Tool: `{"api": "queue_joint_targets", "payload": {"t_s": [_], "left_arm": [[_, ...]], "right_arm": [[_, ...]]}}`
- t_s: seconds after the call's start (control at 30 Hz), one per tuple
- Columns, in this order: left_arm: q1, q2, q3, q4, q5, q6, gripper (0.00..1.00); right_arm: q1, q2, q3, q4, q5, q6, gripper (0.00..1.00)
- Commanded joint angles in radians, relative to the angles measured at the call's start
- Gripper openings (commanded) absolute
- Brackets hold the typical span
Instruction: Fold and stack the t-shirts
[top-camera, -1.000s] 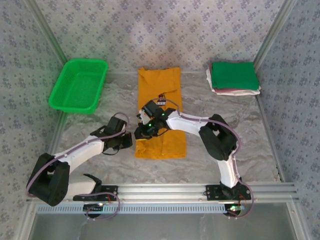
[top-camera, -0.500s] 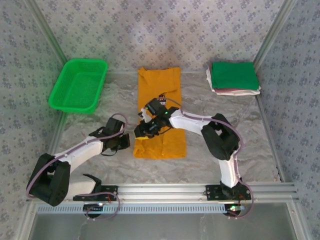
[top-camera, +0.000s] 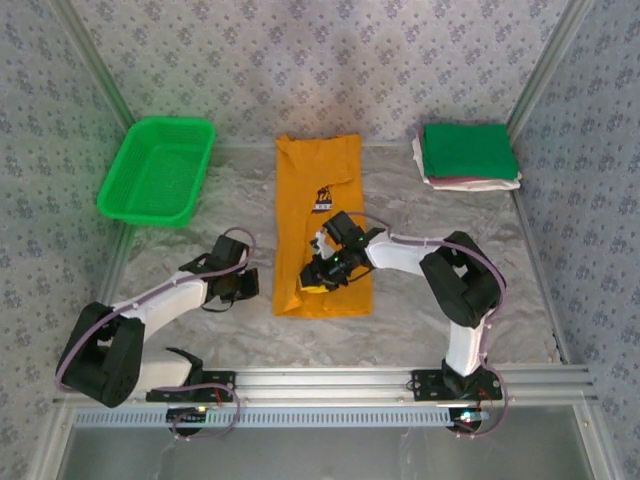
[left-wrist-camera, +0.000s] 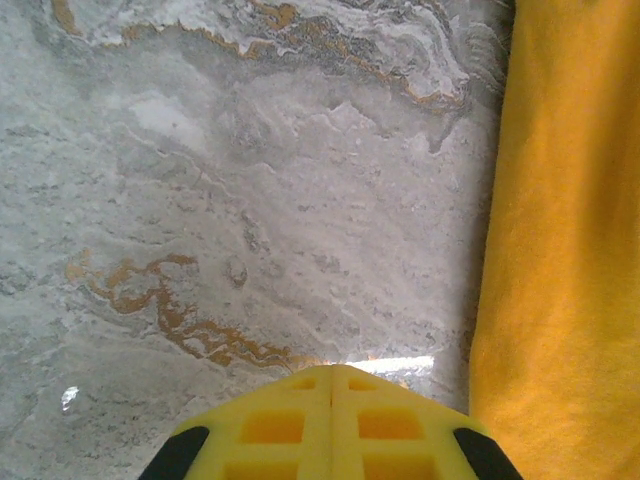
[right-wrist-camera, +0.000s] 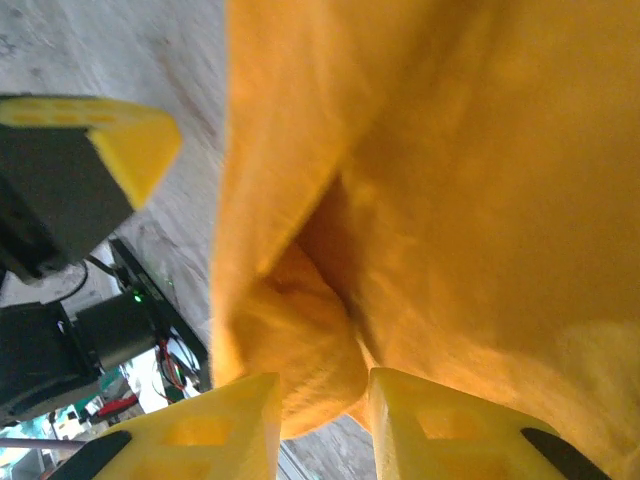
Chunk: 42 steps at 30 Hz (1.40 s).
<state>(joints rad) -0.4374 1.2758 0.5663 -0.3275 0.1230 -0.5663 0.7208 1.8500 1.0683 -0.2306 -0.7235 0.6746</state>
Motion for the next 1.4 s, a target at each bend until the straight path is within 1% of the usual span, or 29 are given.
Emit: {"api": "queue_joint_targets", "payload": {"t_s": [0.0, 0.23, 0.37, 0.57, 0.73, 0.87, 0.93, 0.97, 1.13, 1.17, 1.37], "left_arm": [[0.009, 0.009, 0.006, 0.019, 0.012, 0.016, 0.00], [0.009, 0.031, 0.020, 0.021, 0.027, 0.020, 0.00], [0.009, 0.032, 0.016, 0.026, 0.033, 0.018, 0.00], [0.009, 0.035, 0.011, 0.036, 0.035, 0.016, 0.00], [0.010, 0.056, 0.014, 0.045, 0.042, 0.019, 0.00], [0.009, 0.062, 0.011, 0.051, 0.047, 0.020, 0.00], [0.009, 0.064, 0.010, 0.056, 0.046, 0.022, 0.00], [0.009, 0.066, 0.011, 0.057, 0.045, 0.023, 0.00], [0.009, 0.073, 0.015, 0.061, 0.048, 0.024, 0.00], [0.009, 0.074, 0.015, 0.062, 0.049, 0.025, 0.00], [0.009, 0.074, 0.008, 0.063, 0.041, 0.026, 0.00]], "right_arm": [[0.006, 0.001, -0.018, 0.039, -0.018, 0.023, 0.31], [0.041, 0.051, 0.006, 0.078, -0.045, 0.037, 0.32], [0.056, 0.061, 0.009, 0.133, -0.063, 0.083, 0.32], [0.088, 0.079, 0.043, 0.141, -0.084, 0.102, 0.33], [0.103, 0.113, 0.073, 0.123, -0.071, 0.097, 0.30], [0.097, 0.114, 0.088, 0.067, -0.022, 0.072, 0.32], [0.095, 0.120, 0.106, 0.041, -0.013, 0.054, 0.31], [0.096, 0.125, 0.112, 0.040, -0.014, 0.051, 0.30], [0.097, 0.153, 0.116, 0.035, -0.016, 0.046, 0.17], [0.097, 0.155, 0.149, 0.034, -0.015, 0.045, 0.14], [0.094, 0.138, 0.160, 0.012, -0.017, 0.034, 0.01]]}}
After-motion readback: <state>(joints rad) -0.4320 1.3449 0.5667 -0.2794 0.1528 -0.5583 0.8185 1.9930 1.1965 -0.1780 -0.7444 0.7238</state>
